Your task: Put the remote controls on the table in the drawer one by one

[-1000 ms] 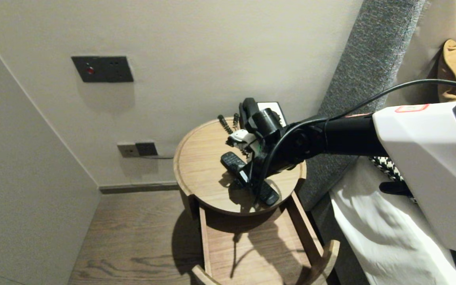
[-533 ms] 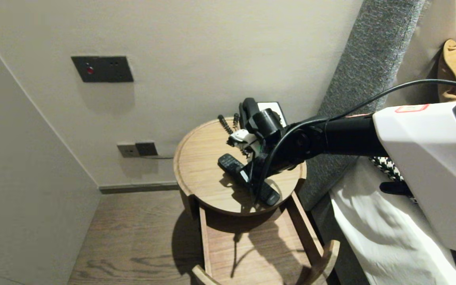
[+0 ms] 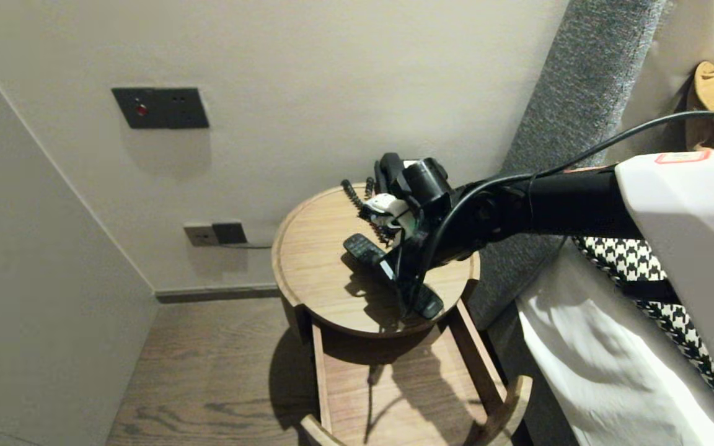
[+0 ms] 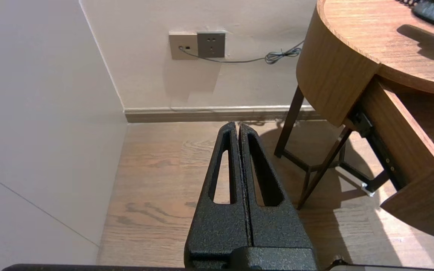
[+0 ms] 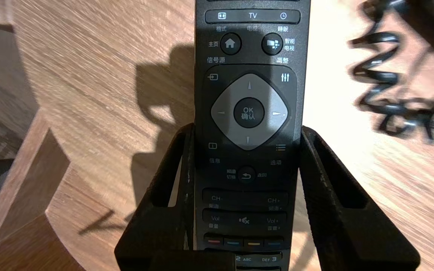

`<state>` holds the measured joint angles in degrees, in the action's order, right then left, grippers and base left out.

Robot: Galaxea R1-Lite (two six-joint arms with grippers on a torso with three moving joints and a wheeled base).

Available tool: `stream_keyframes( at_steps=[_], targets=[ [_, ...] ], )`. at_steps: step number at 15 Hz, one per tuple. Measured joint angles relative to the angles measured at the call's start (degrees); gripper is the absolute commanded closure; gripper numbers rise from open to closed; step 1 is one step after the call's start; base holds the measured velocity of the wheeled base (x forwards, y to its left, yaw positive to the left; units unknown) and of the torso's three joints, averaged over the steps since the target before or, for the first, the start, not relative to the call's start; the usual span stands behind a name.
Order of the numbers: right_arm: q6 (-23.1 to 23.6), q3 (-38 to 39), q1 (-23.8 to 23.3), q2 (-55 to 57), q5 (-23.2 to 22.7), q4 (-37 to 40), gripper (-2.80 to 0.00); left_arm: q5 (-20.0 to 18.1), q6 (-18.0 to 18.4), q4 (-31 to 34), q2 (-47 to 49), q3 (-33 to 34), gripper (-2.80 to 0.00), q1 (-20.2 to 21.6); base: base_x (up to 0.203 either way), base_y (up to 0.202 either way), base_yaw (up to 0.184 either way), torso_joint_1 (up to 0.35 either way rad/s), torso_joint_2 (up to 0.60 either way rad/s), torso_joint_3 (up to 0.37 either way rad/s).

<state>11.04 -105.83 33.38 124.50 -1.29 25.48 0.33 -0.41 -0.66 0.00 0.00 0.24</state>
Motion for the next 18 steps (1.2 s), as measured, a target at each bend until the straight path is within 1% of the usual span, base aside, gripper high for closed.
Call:
stream_keyframes(
  at_steps=[2, 4, 10, 12, 15, 16, 18],
  targets=[
    [0.1, 1.0, 0.4, -2.1, 0.0, 0.1, 0.00, 0.0, 0.0, 0.0, 0.0, 0.0, 0.00, 0.0, 0.000, 0.000, 0.000, 0.000, 0.00, 0.000],
    [0.2, 4.1, 1.2, -5.0, 0.1, 0.0, 0.00, 0.0, 0.0, 0.0, 0.0, 0.0, 0.00, 0.0, 0.000, 0.000, 0.000, 0.000, 0.00, 0.000],
    [1.8, 23.4, 6.8, -16.8, -0.2, -1.0, 0.00, 0.0, 0.0, 0.0, 0.0, 0.0, 0.00, 0.0, 0.000, 0.000, 0.000, 0.000, 0.00, 0.000],
    [2.5, 30.4, 8.9, -20.1, -0.3, -3.8, 0.00, 0.0, 0.0, 0.0, 0.0, 0.0, 0.00, 0.0, 0.000, 0.000, 0.000, 0.000, 0.00, 0.000],
    [4.3, 40.4, 11.2, -24.1, -0.1, -10.6, 0.00, 0.0, 0.0, 0.0, 0.0, 0.0, 0.00, 0.0, 0.000, 0.000, 0.000, 0.000, 0.00, 0.000],
    [4.6, 42.7, 11.8, -25.4, -0.1, -11.8, 0.00, 0.0, 0.0, 0.0, 0.0, 0.0, 0.00, 0.0, 0.000, 0.000, 0.000, 0.000, 0.00, 0.000],
    [4.7, 46.8, 14.4, -27.8, 0.1, -12.5, 0.00, 0.0, 0.0, 0.0, 0.0, 0.0, 0.00, 0.0, 0.000, 0.000, 0.000, 0.000, 0.00, 0.000]
  ],
)
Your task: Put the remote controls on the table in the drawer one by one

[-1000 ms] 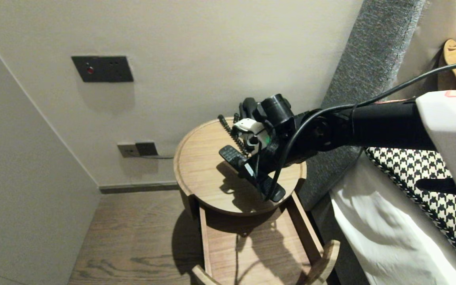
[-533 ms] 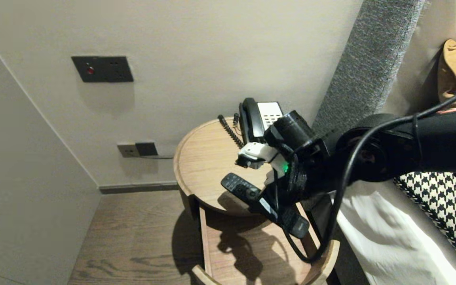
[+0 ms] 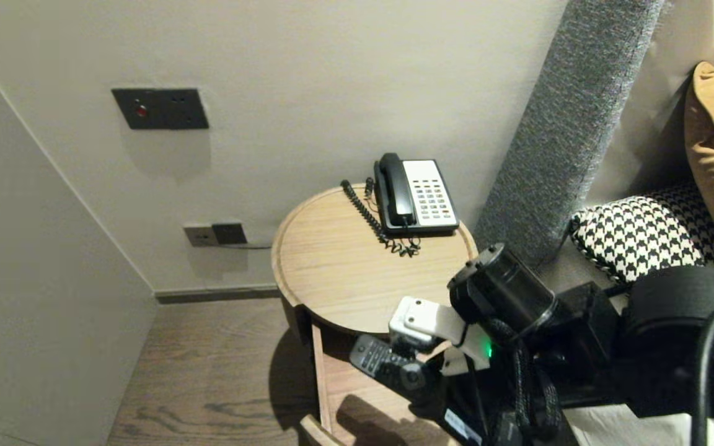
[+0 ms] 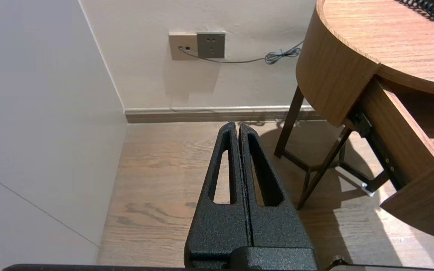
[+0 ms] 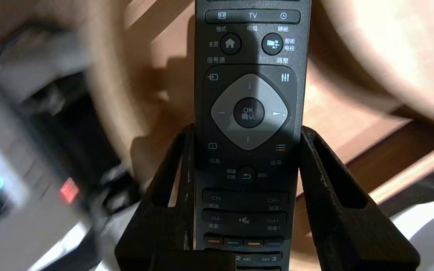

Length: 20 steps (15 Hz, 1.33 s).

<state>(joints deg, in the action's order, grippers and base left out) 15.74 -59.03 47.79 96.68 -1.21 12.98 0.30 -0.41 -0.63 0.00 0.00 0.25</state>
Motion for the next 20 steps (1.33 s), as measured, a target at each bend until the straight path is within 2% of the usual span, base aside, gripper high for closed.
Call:
stream_keyframes(
  at_steps=[4, 8, 14, 20],
  targets=[
    [2.0, 4.8, 3.2, -3.0, 0.0, -0.8, 0.00, -0.1, 0.0, 0.0, 0.0, 0.0, 0.00, 0.0, 0.000, 0.000, 0.000, 0.000, 0.00, 0.000],
    [5.5, 7.0, 3.5, -3.4, -0.1, -4.0, 0.00, 0.0, 0.0, 0.0, 0.0, 0.0, 0.00, 0.0, 0.000, 0.000, 0.000, 0.000, 0.00, 0.000],
    [16.4, 9.2, 2.3, -2.9, -0.9, -7.1, 0.00, 0.0, 0.0, 0.0, 0.0, 0.0, 0.00, 0.0, 0.000, 0.000, 0.000, 0.000, 0.00, 0.000],
    [22.7, 9.4, 0.5, -0.5, -3.0, -9.5, 0.00, 0.0, 0.0, 0.0, 0.0, 0.0, 0.00, 0.0, 0.000, 0.000, 0.000, 0.000, 0.00, 0.000]
  ],
)
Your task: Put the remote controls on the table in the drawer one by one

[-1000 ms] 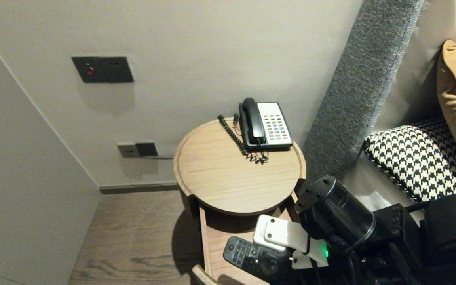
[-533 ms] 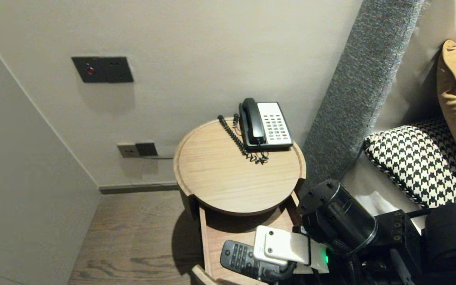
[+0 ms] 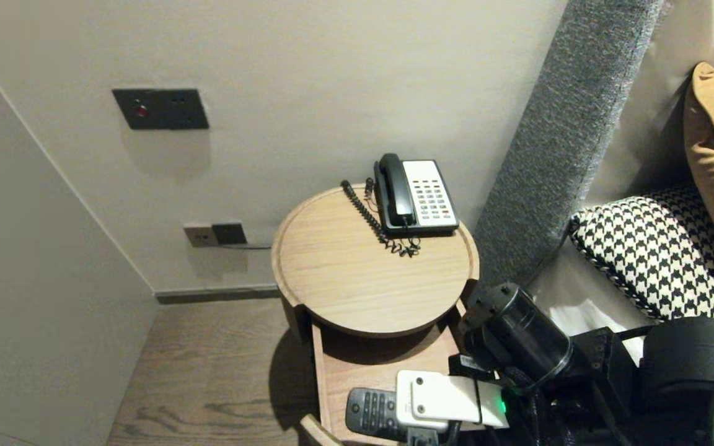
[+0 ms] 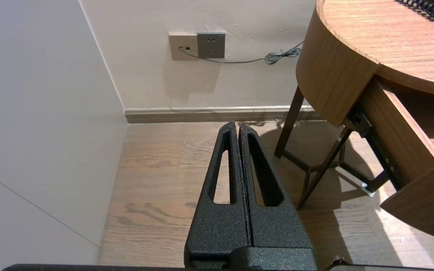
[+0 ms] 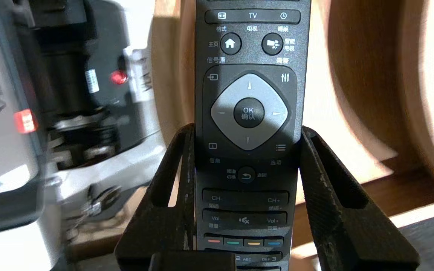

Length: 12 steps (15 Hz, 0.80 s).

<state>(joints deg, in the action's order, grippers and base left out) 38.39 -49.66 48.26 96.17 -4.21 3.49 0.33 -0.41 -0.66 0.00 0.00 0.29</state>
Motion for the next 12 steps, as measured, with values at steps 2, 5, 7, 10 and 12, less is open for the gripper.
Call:
stream_keyframes(
  at_steps=[2, 5, 7, 10, 12],
  targets=[
    [2.0, -0.1, -1.1, 1.4, -0.3, -2.7, 0.00, 0.0, 0.0, 0.0, 0.0, 0.0, 0.00, 0.0, 0.000, 0.000, 0.000, 0.000, 0.00, 0.000],
    [2.7, -0.3, -2.2, 3.3, -0.7, -3.3, 0.00, 0.0, 0.0, 0.0, 0.0, 0.0, 0.00, 0.0, 0.000, 0.000, 0.000, 0.000, 0.00, 0.000],
    [3.1, -0.8, -3.1, 4.5, -1.5, -3.4, 0.00, 0.0, 0.0, 0.0, 0.0, 0.0, 0.00, 0.0, 0.000, 0.000, 0.000, 0.000, 0.00, 0.000],
    [3.4, -1.6, -3.7, 6.3, -1.9, -3.4, 0.00, -0.1, 0.0, 0.0, 0.0, 0.0, 0.00, 0.0, 0.000, 0.000, 0.000, 0.000, 0.00, 0.000],
    [3.6, -1.9, -3.9, 7.4, -2.0, -4.3, 0.00, 0.0, 0.0, 0.0, 0.0, 0.0, 0.00, 0.0, 0.000, 0.000, 0.000, 0.000, 0.00, 0.000]
  ],
)
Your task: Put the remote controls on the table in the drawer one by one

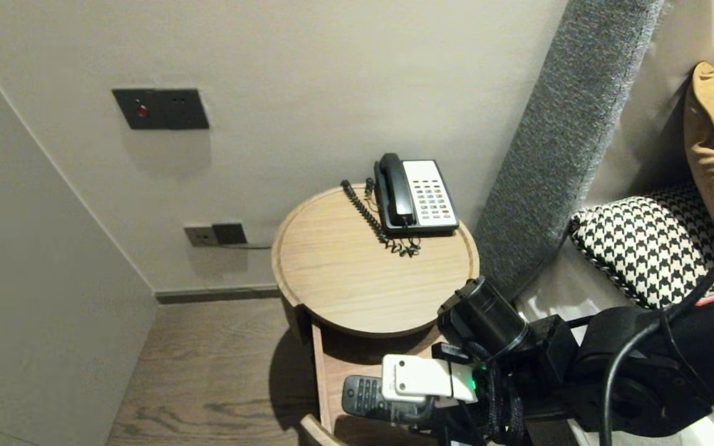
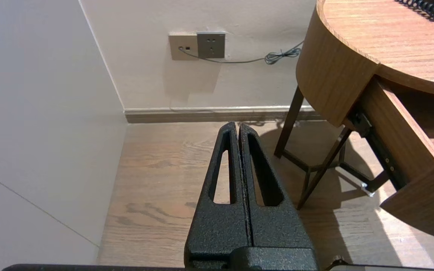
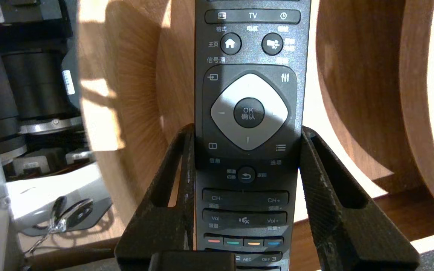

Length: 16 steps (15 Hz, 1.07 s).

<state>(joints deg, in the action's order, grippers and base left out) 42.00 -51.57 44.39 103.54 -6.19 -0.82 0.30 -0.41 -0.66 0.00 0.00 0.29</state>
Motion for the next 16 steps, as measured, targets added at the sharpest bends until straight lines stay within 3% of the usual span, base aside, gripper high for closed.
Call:
stream_keyframes(
  at_steps=[16],
  targets=[
    [3.5, -0.7, -4.0, 8.7, -2.1, -6.9, 0.00, 0.0, 0.0, 0.0, 0.0, 0.0, 0.00, 0.0, 0.000, 0.000, 0.000, 0.000, 0.00, 0.000]
  ],
)
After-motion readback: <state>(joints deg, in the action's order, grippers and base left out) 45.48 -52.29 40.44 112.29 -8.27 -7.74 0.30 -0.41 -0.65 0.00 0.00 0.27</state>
